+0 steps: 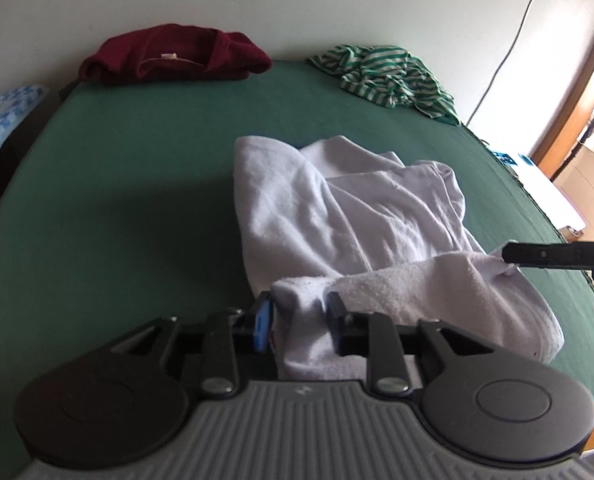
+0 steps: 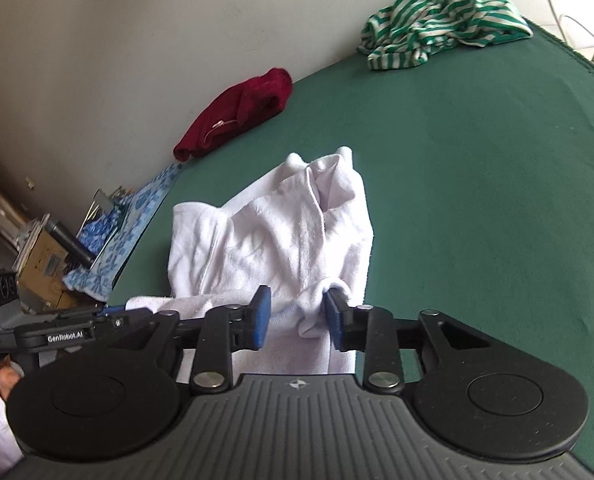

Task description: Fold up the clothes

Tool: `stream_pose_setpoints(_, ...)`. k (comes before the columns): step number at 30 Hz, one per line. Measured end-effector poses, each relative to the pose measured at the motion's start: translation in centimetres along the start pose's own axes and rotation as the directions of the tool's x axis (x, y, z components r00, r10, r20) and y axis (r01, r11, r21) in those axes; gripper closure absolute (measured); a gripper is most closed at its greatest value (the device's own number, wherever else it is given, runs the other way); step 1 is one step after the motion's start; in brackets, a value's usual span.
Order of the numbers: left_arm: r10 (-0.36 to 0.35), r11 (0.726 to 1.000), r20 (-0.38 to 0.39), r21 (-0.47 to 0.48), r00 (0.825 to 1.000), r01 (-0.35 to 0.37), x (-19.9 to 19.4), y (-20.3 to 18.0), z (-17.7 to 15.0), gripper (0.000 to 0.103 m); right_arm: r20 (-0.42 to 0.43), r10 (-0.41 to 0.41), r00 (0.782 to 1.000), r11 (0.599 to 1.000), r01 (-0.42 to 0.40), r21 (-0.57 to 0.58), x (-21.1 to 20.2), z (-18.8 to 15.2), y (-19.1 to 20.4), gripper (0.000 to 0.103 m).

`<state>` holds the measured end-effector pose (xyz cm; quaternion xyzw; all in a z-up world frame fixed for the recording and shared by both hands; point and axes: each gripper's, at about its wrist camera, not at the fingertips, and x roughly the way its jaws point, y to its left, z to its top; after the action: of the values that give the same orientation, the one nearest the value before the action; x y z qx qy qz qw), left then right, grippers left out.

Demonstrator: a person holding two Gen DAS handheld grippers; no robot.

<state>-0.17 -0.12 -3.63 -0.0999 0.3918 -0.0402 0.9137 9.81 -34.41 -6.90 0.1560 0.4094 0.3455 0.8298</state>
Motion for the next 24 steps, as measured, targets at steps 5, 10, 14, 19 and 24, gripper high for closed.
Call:
stream_pose_setpoints(5, 0.019, 0.995, 0.011, -0.098, 1.0, -0.018, -3.5, 2.7, -0.5, 0.039, 0.016, -0.019, 1.0, 0.996, 0.02, -0.083, -1.7, 0.3, 0.0, 0.06)
stream_pose_setpoints(10, -0.05, 0.986, -0.065, -0.164, 0.997, 0.039, -6.4, 2.0, -3.1, 0.027, -0.023, -0.062, 0.998, 0.99, 0.058, -0.126, -2.7, -0.8, -0.1, 0.047)
stream_pose_setpoints(14, -0.058, 0.994, -0.097, -0.1, 0.994, 0.049, -5.3, -1.7, -4.8, 0.024, -0.075, -0.06, 0.995, 0.985, 0.047, -0.165, -2.6, -2.3, 0.8, 0.047)
stream_pose_setpoints(19, -0.093, 0.991, -0.144, -0.113, 0.985, 0.077, -2.5, -2.8, -4.5, 0.077, -0.085, -0.071, 0.994, 0.979, 0.053, -0.199, -1.9, -3.4, 2.2, 0.063)
stream_pose_setpoints(24, -0.234, 0.965, -0.039, -0.134, 0.971, 0.227, -4.3, -1.8, -3.1, 0.093, -0.027, -0.086, 0.996, 0.976, 0.079, -0.204, -2.4, -3.8, 3.0, 0.093)
